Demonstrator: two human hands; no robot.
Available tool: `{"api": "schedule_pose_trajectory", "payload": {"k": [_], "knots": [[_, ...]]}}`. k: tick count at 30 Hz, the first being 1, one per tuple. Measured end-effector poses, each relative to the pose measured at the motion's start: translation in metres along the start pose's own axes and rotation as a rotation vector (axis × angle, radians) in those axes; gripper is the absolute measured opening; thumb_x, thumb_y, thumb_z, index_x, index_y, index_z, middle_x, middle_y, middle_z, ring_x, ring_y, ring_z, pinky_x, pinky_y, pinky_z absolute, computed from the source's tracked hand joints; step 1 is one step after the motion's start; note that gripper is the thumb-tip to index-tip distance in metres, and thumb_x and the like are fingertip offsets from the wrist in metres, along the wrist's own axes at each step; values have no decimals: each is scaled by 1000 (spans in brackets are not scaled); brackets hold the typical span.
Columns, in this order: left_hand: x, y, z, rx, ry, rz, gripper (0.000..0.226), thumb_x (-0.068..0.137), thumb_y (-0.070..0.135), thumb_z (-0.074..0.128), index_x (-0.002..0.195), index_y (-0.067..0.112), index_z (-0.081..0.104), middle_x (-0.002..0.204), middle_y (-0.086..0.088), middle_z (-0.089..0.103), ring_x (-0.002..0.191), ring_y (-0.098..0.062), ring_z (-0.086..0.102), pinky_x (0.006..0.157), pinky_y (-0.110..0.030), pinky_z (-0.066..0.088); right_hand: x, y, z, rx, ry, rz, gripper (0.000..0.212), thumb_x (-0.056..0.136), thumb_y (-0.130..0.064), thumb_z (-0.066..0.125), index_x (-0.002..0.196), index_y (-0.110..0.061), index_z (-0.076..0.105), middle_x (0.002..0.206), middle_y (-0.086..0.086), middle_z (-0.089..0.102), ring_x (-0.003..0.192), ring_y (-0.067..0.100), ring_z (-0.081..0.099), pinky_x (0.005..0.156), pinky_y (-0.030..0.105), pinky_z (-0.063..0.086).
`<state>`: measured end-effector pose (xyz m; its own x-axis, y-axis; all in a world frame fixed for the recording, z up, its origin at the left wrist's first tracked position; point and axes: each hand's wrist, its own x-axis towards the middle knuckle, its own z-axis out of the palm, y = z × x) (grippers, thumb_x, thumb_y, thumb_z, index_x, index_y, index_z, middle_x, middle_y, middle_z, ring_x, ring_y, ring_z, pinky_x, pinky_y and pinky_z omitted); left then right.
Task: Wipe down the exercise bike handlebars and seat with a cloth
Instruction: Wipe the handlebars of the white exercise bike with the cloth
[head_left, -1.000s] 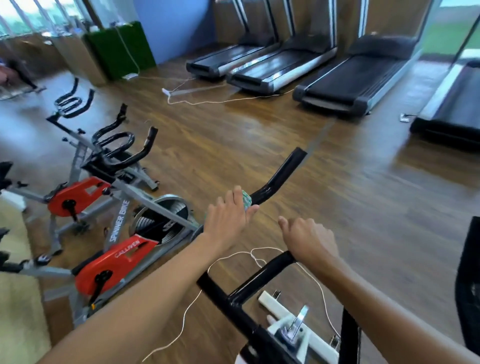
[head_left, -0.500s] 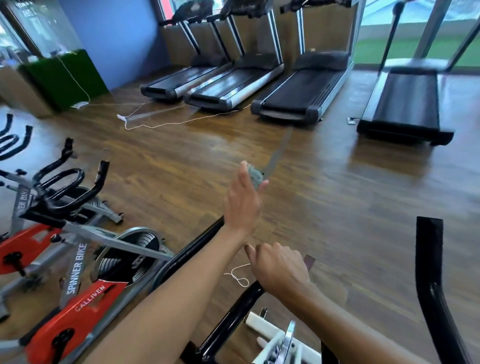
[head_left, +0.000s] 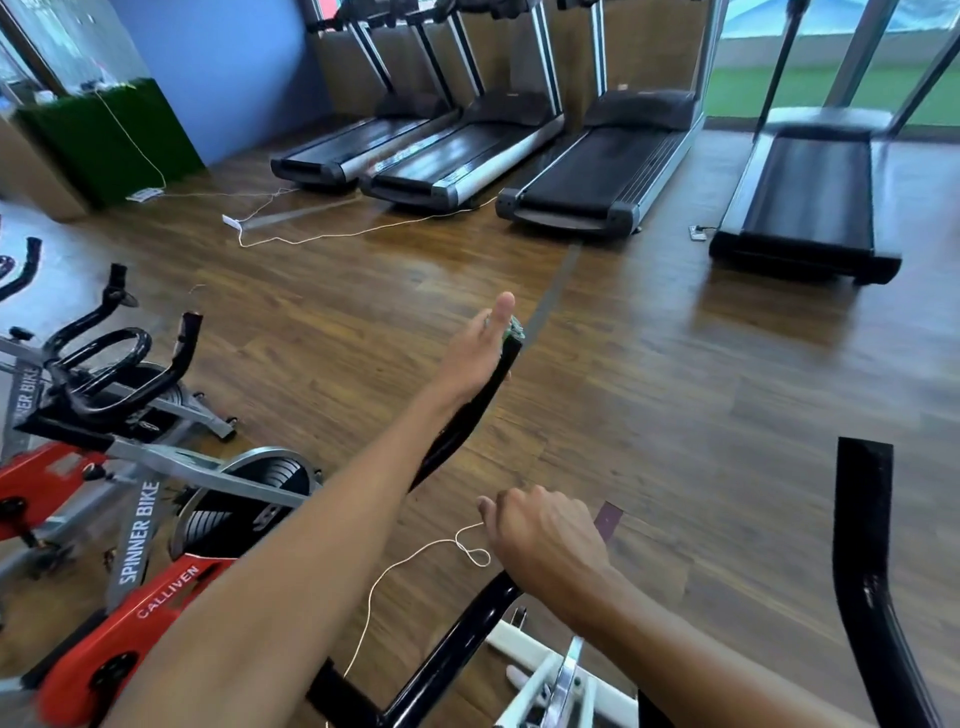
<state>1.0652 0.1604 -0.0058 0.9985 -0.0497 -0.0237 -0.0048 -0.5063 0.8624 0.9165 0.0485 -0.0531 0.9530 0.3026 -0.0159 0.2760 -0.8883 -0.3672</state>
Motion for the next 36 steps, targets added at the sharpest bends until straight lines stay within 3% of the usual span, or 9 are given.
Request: {"api": "schedule_pose_trajectory", "payload": {"k": [3,7,15,19,22,26,29,33,36], "knots": [[-6,-1,-10,-98,-165,24,76,101,62,23,105,-6,58,80,-14,62,67,-25,60,66,-39,52,-1,0,0,-4,18,-15,54,106,-47,25,84,-15,62,91,10,71,88,36,66,66,37,32],[-35,-41,-29,-36,-306,7,74,103,57,16,105,-1,62,83,-17,65,69,-27,62,67,-40,54,-1,-1,0,-12,31,-35,53,106,-46,25,86,-16,64,92,11,70,88,37,65,66,38,32],[-21,-16,-16,-107,-237,68,62,104,55,24,113,1,55,84,-17,63,67,-27,61,61,-39,52,0,1,-6,-18,-9,-24,53,106,-44,27,84,-15,65,91,11,71,87,36,67,66,36,32],[-66,-61,-46,-20,-337,-141,58,101,58,29,120,11,56,83,-17,59,61,-28,58,53,-35,51,2,-1,-10,-15,-64,7,49,104,-42,30,79,-15,62,94,14,70,91,37,66,69,37,36],[-97,-68,-68,9,-340,-298,67,100,59,32,125,1,52,79,-12,59,52,-20,57,46,-28,50,3,0,-14,-11,-114,38,45,103,-40,32,73,-16,56,80,9,60,75,32,58,68,36,37],[-144,-78,-91,41,-236,-402,65,95,66,33,98,7,60,78,-15,63,54,-21,58,50,-30,52,2,-1,-14,-4,-153,86,40,100,-38,34,79,-15,60,79,7,52,73,31,50,71,36,39],[-175,-98,-102,-139,-81,-639,79,89,74,39,94,0,64,79,-22,61,56,-26,58,56,-34,53,2,1,-13,-9,-172,81,39,100,-38,36,80,-14,58,83,7,53,75,31,52,72,37,41],[-226,-103,-78,-592,366,-788,71,96,66,33,91,1,60,65,-13,56,45,-21,54,49,-31,53,2,1,-12,-12,-163,80,35,99,-32,37,84,-11,60,83,9,53,76,33,52,72,37,41],[-260,-96,-39,-930,694,-847,60,99,64,29,90,9,52,68,-9,51,42,-19,54,52,-34,53,4,0,-9,-8,-170,83,34,99,-32,38,89,-9,62,87,11,53,78,34,52,72,38,42]]}}
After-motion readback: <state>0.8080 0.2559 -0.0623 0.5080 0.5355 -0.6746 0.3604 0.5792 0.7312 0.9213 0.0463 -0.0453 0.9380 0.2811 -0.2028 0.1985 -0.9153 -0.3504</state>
